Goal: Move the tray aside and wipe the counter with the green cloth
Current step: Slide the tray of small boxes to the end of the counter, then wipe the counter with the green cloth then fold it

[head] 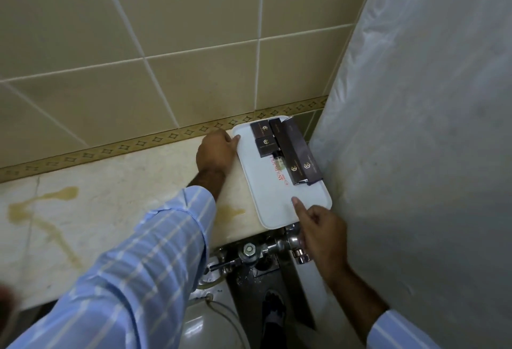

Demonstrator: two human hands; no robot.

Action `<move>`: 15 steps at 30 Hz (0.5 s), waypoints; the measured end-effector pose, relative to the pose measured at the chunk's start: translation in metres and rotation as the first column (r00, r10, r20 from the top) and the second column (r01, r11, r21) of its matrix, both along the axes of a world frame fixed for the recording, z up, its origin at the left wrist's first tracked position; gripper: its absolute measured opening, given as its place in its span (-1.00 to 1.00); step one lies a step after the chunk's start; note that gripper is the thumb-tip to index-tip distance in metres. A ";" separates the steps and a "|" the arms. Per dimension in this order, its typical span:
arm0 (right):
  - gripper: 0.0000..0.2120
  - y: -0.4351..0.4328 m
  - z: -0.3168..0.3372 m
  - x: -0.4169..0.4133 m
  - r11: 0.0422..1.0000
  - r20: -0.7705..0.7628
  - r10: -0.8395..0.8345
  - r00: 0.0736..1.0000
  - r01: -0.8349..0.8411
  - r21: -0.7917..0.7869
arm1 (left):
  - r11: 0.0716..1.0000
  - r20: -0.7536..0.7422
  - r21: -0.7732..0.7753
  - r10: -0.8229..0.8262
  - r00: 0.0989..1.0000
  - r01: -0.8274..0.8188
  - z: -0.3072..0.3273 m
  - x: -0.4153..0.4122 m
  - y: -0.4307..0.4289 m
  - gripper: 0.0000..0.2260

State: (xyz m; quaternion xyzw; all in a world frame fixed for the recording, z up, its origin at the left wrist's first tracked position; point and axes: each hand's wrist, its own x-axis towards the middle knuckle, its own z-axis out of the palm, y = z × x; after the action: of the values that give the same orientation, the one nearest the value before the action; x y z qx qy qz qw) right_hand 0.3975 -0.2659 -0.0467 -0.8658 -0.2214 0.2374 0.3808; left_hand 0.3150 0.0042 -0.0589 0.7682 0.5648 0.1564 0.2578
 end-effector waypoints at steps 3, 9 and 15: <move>-0.66 0.037 0.032 0.020 0.965 0.411 0.260 0.874 -0.255 -0.069 | 0.949 -0.152 0.165 -0.245 0.958 0.269 0.017 -0.019 -0.013 -0.53; -0.22 0.147 0.082 0.010 0.735 0.559 0.673 0.485 -0.523 -0.431 | 0.906 -0.319 0.292 -0.211 0.924 0.307 0.068 -0.103 -0.015 -0.25; -0.14 0.210 0.101 -0.111 0.628 0.630 0.727 0.274 -0.638 -0.446 | 0.935 -0.377 0.337 0.026 0.926 0.111 0.099 -0.247 0.002 -0.18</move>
State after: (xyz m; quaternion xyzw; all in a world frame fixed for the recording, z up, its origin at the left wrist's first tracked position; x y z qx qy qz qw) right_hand 0.2868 -0.0563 0.0540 -0.7152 -0.6961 -0.0030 0.0626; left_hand 0.0676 0.0058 0.0397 0.8296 0.5494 0.0993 0.0066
